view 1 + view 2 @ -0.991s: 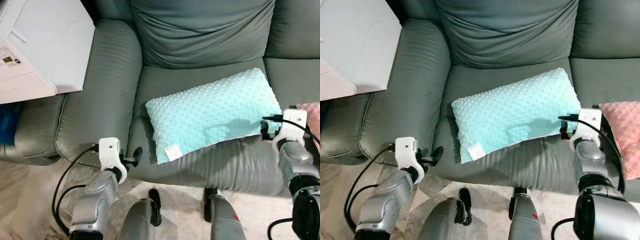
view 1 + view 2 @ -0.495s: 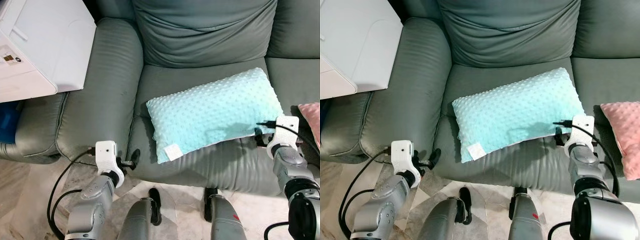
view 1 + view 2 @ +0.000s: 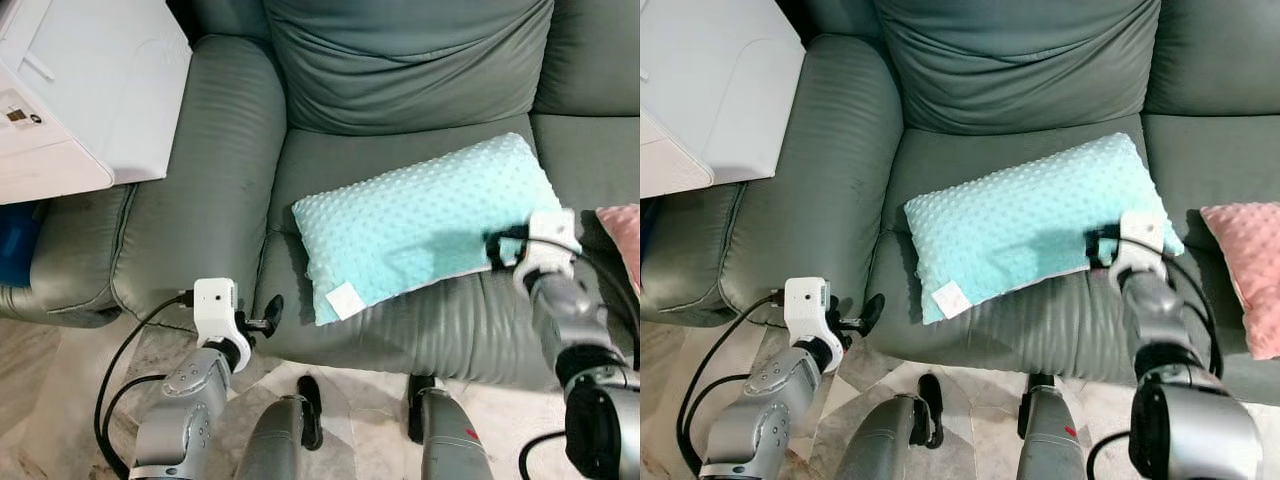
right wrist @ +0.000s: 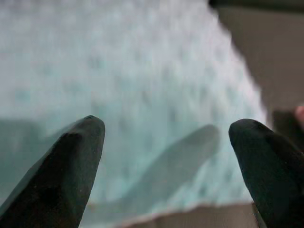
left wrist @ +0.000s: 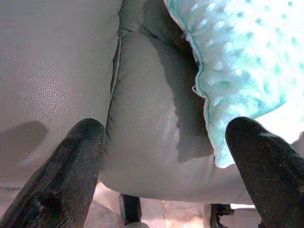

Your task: Move the pillow to the sofa

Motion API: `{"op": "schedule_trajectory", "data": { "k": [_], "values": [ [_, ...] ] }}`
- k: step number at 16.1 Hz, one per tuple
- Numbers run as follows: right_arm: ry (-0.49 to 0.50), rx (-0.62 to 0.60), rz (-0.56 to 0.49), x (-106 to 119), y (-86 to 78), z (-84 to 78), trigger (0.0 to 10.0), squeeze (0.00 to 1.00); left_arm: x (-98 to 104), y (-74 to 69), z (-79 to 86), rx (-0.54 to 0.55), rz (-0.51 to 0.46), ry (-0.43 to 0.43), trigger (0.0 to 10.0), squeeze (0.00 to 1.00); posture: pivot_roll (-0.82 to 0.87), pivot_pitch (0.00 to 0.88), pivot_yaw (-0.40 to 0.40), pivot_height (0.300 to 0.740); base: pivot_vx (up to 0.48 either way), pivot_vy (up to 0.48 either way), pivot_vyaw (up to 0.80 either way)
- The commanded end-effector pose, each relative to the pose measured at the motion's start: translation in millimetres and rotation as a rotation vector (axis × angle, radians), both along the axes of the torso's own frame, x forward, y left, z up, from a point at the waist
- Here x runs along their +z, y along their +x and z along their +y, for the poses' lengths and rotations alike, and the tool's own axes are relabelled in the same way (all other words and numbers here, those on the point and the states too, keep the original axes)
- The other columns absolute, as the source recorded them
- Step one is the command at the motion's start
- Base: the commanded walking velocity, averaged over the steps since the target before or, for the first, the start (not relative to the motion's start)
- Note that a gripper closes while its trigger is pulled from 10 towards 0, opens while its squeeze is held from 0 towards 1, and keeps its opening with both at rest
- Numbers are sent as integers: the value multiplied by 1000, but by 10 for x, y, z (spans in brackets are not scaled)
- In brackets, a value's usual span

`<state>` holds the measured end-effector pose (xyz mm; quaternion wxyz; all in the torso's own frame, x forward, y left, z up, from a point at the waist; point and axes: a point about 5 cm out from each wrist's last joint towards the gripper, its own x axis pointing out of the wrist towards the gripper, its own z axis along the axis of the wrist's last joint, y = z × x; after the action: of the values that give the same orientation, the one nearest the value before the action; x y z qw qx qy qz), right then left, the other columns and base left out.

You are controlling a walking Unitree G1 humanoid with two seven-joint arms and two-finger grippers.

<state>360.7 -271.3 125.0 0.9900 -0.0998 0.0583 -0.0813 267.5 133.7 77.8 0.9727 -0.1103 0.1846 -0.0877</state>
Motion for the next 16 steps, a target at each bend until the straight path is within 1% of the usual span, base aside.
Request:
{"op": "schedule_trajectory", "data": {
  "k": [1,2,3,4,5,6,7,8,9,10,11,12,13,15,16],
  "values": [
    [-10,-7,20,-91,-49,-2,10000,0,-95,-108,114,13,66,51,10000,0,137,424,227,740,0,0,0],
    [-51,-11,-10,-20,-29,-16,10000,0,-115,-208,130,-38,98,87,10000,0,131,415,220,740,0,0,0],
    [-58,-21,-40,42,-20,-50,10000,0,-175,-305,170,-57,145,106,10000,0,126,408,217,740,0,0,0],
    [-66,-32,-60,93,-19,-95,10000,0,-217,-382,199,-61,177,99,10000,0,123,406,215,740,0,0,0],
    [-78,-48,-60,112,-35,-155,10000,0,-252,-443,186,-71,211,68,10000,0,115,399,213,740,0,0,0],
    [-77,-81,-53,112,-71,-251,10000,0,-293,-507,111,-77,272,1,10000,0,107,385,210,740,0,0,0],
    [-71,-96,-53,115,-86,-289,10000,0,-311,-526,46,-93,299,-23,10000,0,102,376,207,740,0,0,0],
    [-59,-112,-66,140,-92,-325,10000,0,-345,-550,-147,-179,360,-16,10000,0,94,369,200,740,0,0,0],
    [-58,-112,-67,144,-90,-325,10000,0,-350,-552,-171,-192,368,-12,10000,0,94,369,200,740,0,0,0],
    [-56,-102,-93,188,-59,-283,10000,0,-306,-514,-388,-267,351,-90,10000,0,70,364,188,740,0,0,0],
    [-54,-99,-105,207,-46,-267,10000,0,-297,-494,-459,-286,337,-114,10000,0,59,359,184,740,0,0,0],
    [-34,-84,-143,260,-14,-219,10000,0,-303,-445,-569,-302,299,-160,10000,0,44,355,180,740,0,0,0],
    [-9,-55,-178,306,28,-129,10000,0,-381,-394,-647,-309,270,-184,10000,0,1,358,171,740,0,0,0],
    [5,-15,-177,267,40,-12,10000,0,-518,-370,-682,-318,259,-152,10000,0,-58,372,155,740,0,0,0],
    [15,29,-154,160,-4,88,10000,0,-585,-341,-690,-300,249,-149,10000,0,-95,379,142,740,0,0,0]
  ]
}}
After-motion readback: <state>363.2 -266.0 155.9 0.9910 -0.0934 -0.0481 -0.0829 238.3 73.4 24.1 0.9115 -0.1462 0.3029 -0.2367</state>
